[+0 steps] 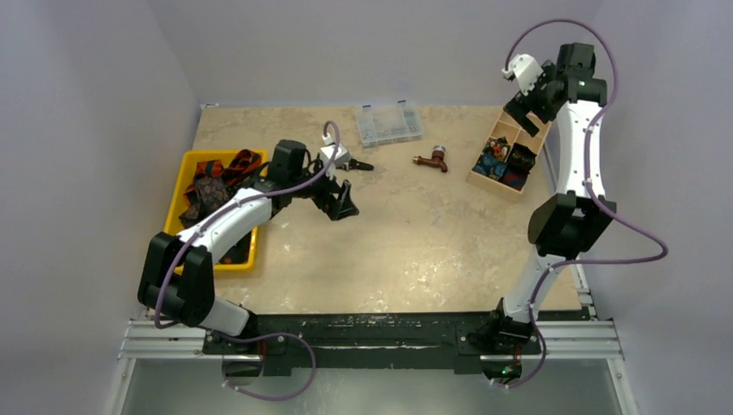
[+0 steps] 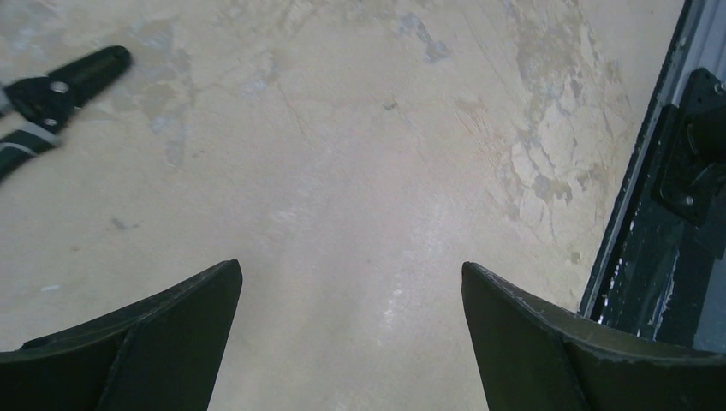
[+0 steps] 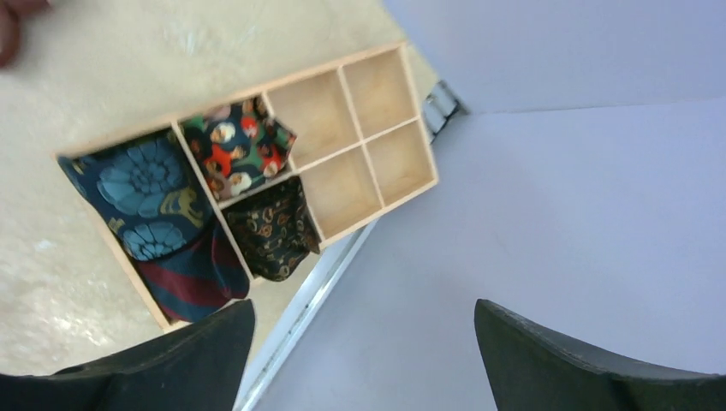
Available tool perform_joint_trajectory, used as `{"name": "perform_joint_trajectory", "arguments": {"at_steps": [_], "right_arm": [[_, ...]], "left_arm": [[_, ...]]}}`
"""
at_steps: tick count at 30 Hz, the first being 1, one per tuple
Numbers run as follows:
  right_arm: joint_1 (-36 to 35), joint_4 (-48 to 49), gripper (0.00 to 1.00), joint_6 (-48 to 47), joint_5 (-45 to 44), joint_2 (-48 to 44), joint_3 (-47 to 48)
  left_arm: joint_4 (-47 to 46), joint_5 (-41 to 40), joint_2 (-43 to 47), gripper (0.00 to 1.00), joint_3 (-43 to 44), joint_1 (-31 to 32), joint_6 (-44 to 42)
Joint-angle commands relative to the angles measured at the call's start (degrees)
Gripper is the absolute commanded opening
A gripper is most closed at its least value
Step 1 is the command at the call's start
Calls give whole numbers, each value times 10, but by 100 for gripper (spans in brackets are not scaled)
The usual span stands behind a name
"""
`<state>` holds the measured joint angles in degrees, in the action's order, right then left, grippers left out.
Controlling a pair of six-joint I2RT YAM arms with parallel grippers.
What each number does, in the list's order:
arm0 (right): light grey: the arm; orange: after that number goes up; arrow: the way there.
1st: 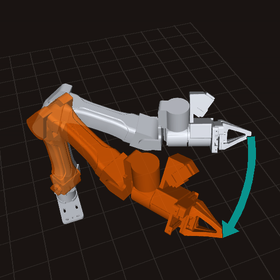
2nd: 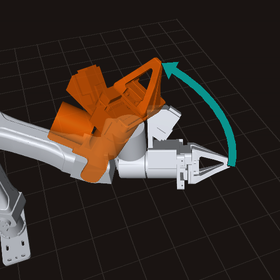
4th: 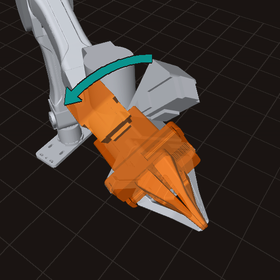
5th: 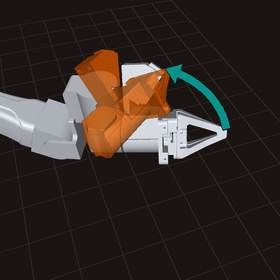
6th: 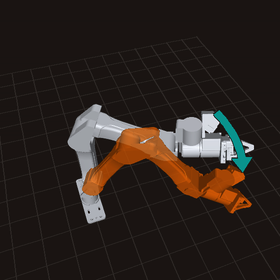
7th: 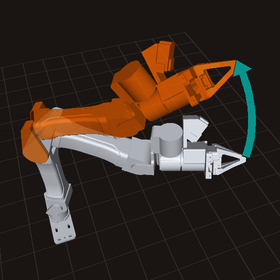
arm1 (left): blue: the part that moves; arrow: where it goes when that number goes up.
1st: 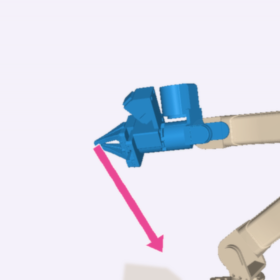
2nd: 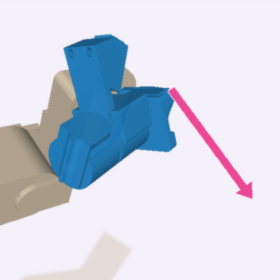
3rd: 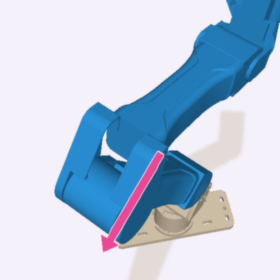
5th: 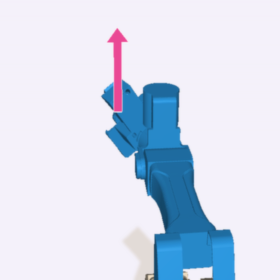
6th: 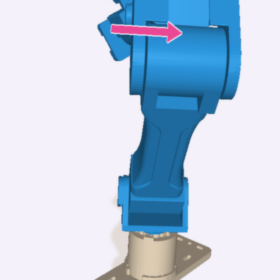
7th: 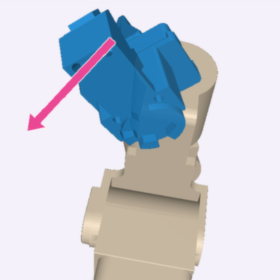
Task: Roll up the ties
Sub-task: Reset both arms
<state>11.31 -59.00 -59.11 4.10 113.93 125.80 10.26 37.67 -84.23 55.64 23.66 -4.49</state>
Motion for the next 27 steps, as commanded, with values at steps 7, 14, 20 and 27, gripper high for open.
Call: {"name": "perform_joint_trajectory", "arguments": {"at_steps": [7,14,20,27], "right_arm": [[7,186,98,345,150,-224,-180],[6,218,98,416,326,-279,-348],[5,210,98,380,315,-303,-500],[1,237,98,327,273,-387,-643]], "left_arm": [[188,-81,62,100,165,-105,-47],[334,-215,72,100,248,-167,-71],[385,-244,99,100,186,-182,-15],[380,-252,153,100,84,-197,11]]}}
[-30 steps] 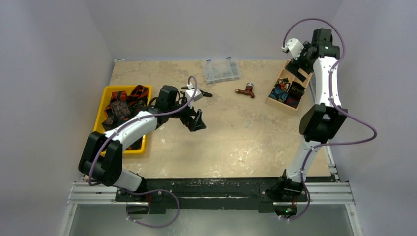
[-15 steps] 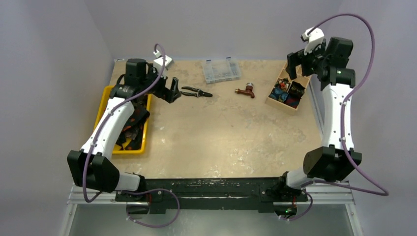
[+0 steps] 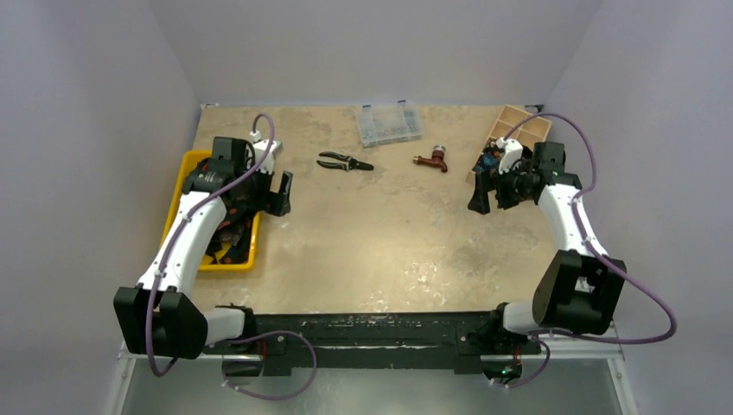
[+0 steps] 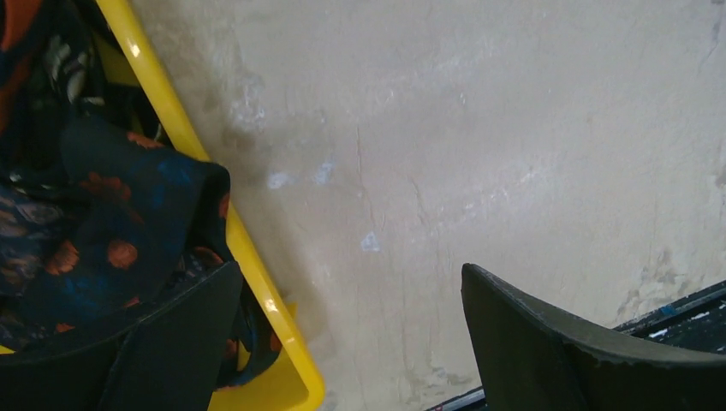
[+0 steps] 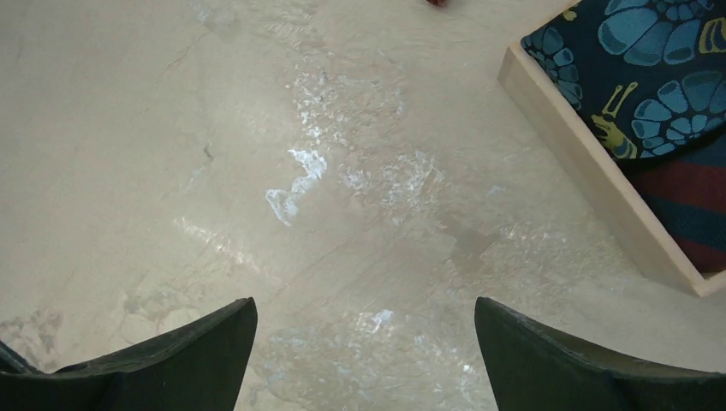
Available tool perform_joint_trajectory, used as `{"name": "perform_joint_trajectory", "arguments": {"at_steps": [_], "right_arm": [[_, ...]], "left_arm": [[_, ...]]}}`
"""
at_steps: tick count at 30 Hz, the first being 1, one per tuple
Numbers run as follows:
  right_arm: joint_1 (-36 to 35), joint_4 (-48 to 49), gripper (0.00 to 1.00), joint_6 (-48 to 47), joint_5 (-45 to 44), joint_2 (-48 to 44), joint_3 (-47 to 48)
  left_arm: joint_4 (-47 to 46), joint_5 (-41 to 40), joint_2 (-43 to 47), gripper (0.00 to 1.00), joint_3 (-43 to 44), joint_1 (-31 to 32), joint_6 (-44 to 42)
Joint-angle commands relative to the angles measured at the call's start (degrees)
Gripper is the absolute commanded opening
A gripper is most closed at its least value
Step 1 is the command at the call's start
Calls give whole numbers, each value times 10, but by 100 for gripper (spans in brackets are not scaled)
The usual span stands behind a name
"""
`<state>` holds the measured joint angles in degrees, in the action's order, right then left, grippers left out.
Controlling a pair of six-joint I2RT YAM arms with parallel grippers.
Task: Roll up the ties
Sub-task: Reset both arms
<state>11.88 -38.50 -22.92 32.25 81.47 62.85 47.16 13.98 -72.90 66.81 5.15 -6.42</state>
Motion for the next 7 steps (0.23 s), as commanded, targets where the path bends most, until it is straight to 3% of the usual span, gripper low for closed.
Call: {"name": "perform_joint_trajectory", "arguments": {"at_steps": [1,7], "right_arm": [[-5,27,98,-42,-12,-65,-15],[-5,1,98,-67,-30,-61,4]], "left_arm": [[11,-13,43,100,-32,-12,34],[7,-15,39,100,-18,-12,54]]}}
